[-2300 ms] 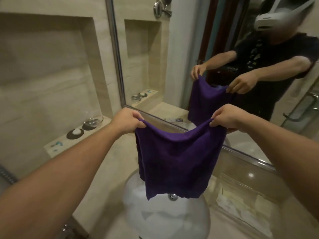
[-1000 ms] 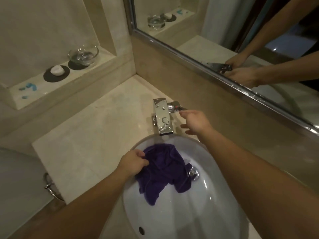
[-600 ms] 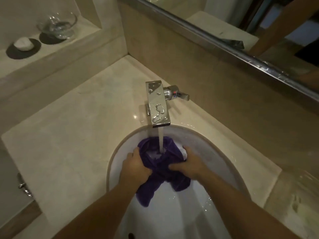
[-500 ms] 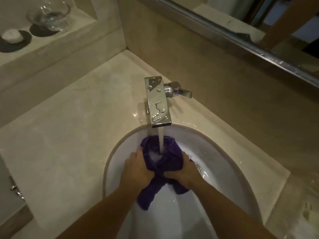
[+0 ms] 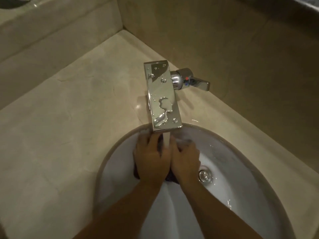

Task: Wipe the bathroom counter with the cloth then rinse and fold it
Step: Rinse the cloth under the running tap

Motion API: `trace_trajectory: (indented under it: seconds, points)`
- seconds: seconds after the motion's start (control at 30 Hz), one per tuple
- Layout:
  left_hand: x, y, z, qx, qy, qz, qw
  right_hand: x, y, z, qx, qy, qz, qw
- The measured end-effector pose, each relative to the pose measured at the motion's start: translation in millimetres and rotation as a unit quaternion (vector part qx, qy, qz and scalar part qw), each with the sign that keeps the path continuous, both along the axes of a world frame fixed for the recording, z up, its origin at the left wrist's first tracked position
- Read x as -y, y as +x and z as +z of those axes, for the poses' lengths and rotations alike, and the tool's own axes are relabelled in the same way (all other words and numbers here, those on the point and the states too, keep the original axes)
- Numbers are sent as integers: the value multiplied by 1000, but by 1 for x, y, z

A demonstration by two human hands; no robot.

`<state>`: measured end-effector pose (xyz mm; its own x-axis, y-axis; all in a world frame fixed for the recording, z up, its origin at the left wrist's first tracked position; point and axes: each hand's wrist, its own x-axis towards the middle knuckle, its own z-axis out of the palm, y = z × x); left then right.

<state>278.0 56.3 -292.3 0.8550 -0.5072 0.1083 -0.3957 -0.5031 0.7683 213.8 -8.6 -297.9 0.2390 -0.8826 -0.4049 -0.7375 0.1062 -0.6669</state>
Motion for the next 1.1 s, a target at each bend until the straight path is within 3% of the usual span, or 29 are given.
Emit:
trace_trajectory:
  seconds: [0.07, 0.2, 0.33, 0.47, 0.57, 0.67, 0.83, 0.9, 1.0, 1.1]
  points:
    - [-6, -1, -16, 46, 4, -57, 997, -13, 5, -12, 89, -4, -70, 994]
    - [-16, 6, -37, 166, 88, -111, 976, -18, 9, -19, 127, 21, -153, 980]
    - [-12, 6, -51, 219, 159, -110, 956, -13, 8, -35, 59, -55, -66, 995]
    - [-6, 7, -69, 171, 266, -97, 944, -9, 7, -48, 26, -119, -32, 992]
    - [-1, 8, -72, 163, 306, -104, 932, -4, 9, -47, -13, -94, 5, 996]
    - [0, 6, -69, 192, 274, -114, 935, -3, 6, -48, -30, -113, 24, 993]
    - [4, 1, -54, 255, 162, -103, 948, -4, 8, -41, 36, -112, -30, 993]
    - [1, 2, -46, 185, 123, -117, 968, -4, 7, -33, 58, -95, -38, 993]
    - [-4, 4, -31, -28, -3, -99, 995, -1, -2, -16, 96, -26, -69, 993]
    - [-6, 4, -6, -90, -102, -85, 987, 0, -12, 6, 252, 53, -153, 954]
